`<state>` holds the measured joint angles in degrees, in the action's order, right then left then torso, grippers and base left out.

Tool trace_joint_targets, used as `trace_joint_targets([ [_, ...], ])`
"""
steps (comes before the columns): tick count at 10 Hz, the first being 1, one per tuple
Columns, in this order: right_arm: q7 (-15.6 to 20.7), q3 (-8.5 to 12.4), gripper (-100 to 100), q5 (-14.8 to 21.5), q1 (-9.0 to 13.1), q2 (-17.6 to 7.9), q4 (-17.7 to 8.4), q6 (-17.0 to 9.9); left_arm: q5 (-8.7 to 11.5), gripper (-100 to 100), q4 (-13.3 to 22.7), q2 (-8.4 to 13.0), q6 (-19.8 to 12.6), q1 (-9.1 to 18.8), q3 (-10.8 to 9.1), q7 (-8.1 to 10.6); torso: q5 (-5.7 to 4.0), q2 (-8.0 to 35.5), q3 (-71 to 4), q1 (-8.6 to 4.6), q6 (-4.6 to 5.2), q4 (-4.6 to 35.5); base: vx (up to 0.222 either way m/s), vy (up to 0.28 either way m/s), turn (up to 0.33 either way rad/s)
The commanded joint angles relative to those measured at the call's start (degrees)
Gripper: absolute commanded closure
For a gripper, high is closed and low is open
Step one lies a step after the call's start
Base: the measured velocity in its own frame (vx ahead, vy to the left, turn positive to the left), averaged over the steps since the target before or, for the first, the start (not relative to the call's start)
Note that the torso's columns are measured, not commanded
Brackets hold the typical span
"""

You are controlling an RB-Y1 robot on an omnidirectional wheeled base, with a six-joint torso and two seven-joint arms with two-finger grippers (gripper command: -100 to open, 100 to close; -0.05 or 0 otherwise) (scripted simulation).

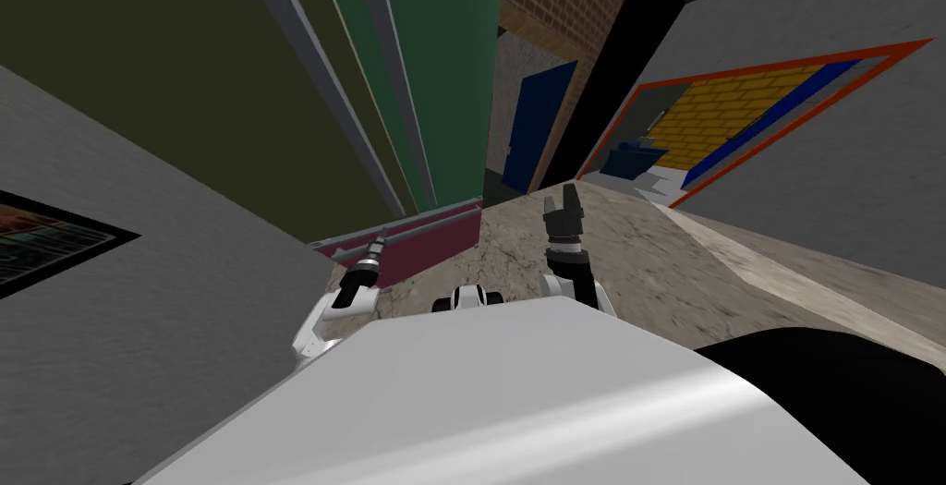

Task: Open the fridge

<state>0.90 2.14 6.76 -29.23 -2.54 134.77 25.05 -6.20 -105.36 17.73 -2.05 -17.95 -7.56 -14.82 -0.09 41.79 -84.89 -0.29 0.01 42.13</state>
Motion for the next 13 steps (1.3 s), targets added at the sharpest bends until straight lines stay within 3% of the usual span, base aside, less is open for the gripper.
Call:
trace_joint_targets([
  [1,0.0,0.0,0,0.0,0.0,0.0,0.0,0.0,-0.3,-100,1.3,-0.4,-1.2,1.4,-1.97,-0.05,0.10,0.4,0.2,0.35,-0.01,0.1,0.190,-0.128,0.085],
  [10,0.0,0.0,0,0.0,0.0,0.0,0.0,0.0,-1.2,-100,6.5,-1.8,-5.0,6.7,-9.56,-0.17,0.08,0.6,0.4,0.22,0.00,0.2,0.170,-0.148,0.088],
  [11,0.0,0.0,0,0.0,0.0,0.0,0.0,0.0,-1.5,-100,5.9,-2.2,-4.9,6.4,-8.91,-0.40,0.05,0.6,0.4,0.14,0.00,0.2,0.069,-0.089,0.022],
  [13,0.0,0.0,0,0.0,0.0,0.0,0.0,0.0,-3.2,-100,8.3,-3.7,-5.7,9.6,-11.55,-1.25,0.20,0.9,0.6,0.67,0.04,0.3,-0.049,0.018,-0.208],
])
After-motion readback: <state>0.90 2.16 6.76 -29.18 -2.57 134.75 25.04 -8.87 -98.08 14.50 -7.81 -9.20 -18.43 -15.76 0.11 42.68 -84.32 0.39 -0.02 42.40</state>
